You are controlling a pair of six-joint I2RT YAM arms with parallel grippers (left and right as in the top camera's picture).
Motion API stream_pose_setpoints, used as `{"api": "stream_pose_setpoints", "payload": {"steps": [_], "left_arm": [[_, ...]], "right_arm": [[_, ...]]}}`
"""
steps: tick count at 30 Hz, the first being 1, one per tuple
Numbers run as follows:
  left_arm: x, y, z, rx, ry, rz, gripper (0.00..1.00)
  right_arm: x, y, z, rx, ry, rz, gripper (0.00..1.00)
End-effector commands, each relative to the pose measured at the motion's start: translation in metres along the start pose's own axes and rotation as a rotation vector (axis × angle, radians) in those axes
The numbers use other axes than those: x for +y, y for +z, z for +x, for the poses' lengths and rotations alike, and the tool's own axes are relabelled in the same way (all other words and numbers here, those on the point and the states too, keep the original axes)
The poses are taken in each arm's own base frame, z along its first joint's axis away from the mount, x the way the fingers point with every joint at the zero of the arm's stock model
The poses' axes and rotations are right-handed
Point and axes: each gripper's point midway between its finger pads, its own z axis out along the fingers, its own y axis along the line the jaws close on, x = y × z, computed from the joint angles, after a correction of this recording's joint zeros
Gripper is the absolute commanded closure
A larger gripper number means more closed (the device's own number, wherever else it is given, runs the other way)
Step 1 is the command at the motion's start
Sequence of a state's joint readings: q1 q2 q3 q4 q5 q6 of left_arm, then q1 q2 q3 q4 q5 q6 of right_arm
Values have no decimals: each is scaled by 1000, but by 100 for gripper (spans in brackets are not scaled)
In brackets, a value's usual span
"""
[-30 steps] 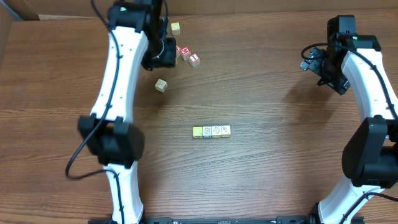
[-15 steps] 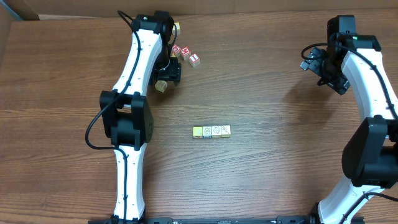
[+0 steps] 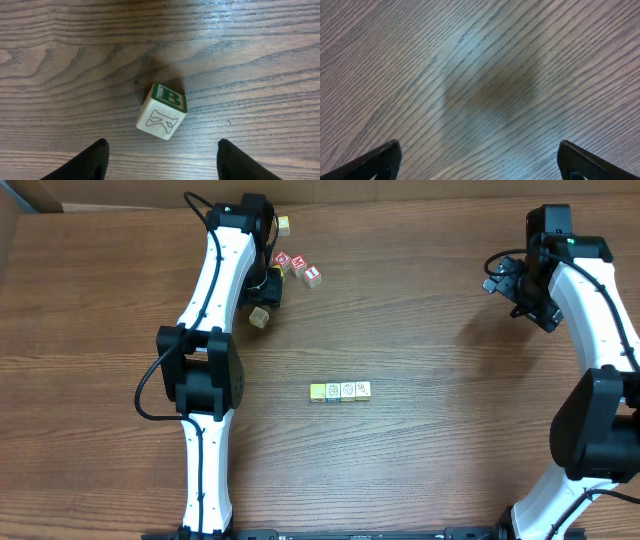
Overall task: Flip 5 blocks
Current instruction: 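Move the left gripper over the green B block near the cluster, then grasp the green B block with the left gripper and lift it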
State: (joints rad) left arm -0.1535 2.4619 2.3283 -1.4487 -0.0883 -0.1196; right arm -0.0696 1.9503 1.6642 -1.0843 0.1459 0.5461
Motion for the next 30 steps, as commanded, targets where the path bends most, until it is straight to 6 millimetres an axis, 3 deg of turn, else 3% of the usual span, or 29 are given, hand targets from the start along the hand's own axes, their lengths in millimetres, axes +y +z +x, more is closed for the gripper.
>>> {"api": "stream_pose_setpoints", "payload": {"steps": [1, 4, 19, 22, 27, 30], "left_arm": [[0, 11, 0, 16, 38, 2, 40], [-10, 13, -1, 13, 84, 60, 41], [-8, 49, 9, 55, 125, 52, 41], [-8, 49, 9, 53, 125, 53, 51], [-11, 49, 10, 59, 124, 69, 57], [-14, 48, 12, 65, 124, 86, 72]], "right_arm": [[1, -10, -7, -34, 0, -11, 0], [1, -10, -7, -34, 0, -11, 0], [1, -10, -7, -34, 0, -11, 0], [1, -10, -7, -34, 0, -11, 0], [1, -10, -7, -35, 0, -11, 0], [1, -10, -7, -34, 0, -11, 0]]}}
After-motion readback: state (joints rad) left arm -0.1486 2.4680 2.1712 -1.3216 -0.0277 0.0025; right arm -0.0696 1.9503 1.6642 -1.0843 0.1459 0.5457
